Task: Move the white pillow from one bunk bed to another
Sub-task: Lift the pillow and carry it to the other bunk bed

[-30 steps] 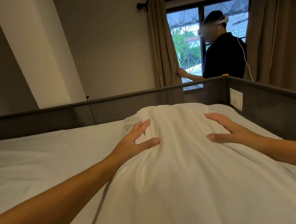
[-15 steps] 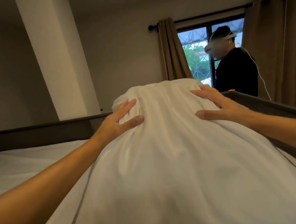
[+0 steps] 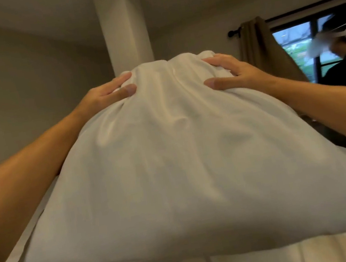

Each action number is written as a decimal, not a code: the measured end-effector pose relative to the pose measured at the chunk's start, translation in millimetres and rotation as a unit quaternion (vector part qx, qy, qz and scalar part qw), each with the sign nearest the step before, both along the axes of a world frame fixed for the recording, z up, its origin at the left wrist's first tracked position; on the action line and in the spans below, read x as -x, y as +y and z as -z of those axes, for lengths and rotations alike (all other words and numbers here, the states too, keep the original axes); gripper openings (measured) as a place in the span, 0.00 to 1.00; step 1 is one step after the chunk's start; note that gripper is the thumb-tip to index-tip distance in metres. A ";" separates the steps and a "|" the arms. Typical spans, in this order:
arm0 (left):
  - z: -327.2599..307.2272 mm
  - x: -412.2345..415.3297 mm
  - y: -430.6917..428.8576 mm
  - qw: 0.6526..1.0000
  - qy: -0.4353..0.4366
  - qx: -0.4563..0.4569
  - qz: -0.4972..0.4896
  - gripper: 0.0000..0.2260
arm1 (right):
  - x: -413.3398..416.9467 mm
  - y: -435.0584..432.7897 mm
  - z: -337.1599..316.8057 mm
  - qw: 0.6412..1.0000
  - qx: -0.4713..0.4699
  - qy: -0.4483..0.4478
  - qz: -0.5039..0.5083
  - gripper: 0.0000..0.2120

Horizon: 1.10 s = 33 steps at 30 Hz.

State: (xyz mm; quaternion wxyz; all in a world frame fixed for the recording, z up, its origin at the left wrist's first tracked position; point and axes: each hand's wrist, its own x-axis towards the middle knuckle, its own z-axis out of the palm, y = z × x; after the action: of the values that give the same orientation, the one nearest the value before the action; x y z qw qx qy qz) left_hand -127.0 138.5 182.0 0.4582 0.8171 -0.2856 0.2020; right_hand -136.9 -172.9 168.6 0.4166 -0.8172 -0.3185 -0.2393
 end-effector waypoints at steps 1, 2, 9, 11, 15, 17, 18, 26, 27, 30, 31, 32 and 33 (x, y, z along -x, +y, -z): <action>-2.4 9.2 12.3 1.000 -0.004 0.004 -0.012 0.31 | 1.5 12.0 -4.8 1.000 -0.002 0.002 -0.017 0.17; -4.7 18.3 25.5 1.000 -0.009 0.005 -0.026 0.30 | 1.9 24.3 -8.7 1.000 -0.005 0.004 -0.031 0.18; -8.0 92.2 136.7 0.989 -0.047 0.020 -0.136 0.33 | 18.9 140.2 -24.1 0.994 -0.012 -0.002 -0.112 0.30; -4.0 117.2 175.5 0.986 -0.044 0.020 -0.160 0.33 | 26.9 182.8 -24.1 0.990 -0.014 0.001 -0.139 0.30; 11.4 172.8 257.5 0.971 -0.052 0.012 -0.232 0.32 | 45.2 277.3 -18.4 0.980 -0.011 0.019 -0.199 0.31; 20.8 202.3 298.4 0.964 -0.056 0.010 -0.261 0.34 | 53.7 327.6 -10.7 0.975 0.013 0.023 -0.219 0.35; 26.0 216.6 317.9 0.960 -0.057 0.006 -0.276 0.34 | 57.7 352.3 -5.3 0.973 0.025 0.021 -0.228 0.36; 96.0 315.5 448.0 0.918 -0.058 -0.015 -0.392 0.28 | 104.3 517.9 65.1 0.943 0.052 0.030 -0.328 0.36; 105.3 325.8 458.5 0.913 -0.058 -0.024 -0.403 0.27 | 109.8 533.2 75.0 0.940 0.052 0.032 -0.337 0.36; 130.0 355.1 486.7 0.896 -0.044 -0.032 -0.441 0.31 | 121.7 574.5 104.0 0.930 0.055 0.040 -0.362 0.37; 137.6 363.4 495.2 0.891 -0.037 -0.028 -0.452 0.32 | 123.8 587.4 113.2 0.927 0.057 0.042 -0.369 0.37; 145.1 370.5 503.5 0.886 -0.030 -0.024 -0.462 0.33 | 125.0 600.1 121.8 0.923 0.059 0.044 -0.377 0.38; 152.4 376.3 509.9 0.882 -0.028 -0.025 -0.470 0.34 | 125.5 611.7 129.9 0.920 0.061 0.045 -0.385 0.38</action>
State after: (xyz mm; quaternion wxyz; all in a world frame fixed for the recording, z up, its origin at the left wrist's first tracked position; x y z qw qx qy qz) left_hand -503.4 648.4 29.5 0.2811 0.8606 0.1139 0.4092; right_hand -262.4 438.8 38.6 0.4396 -0.6653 -0.6034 -0.0033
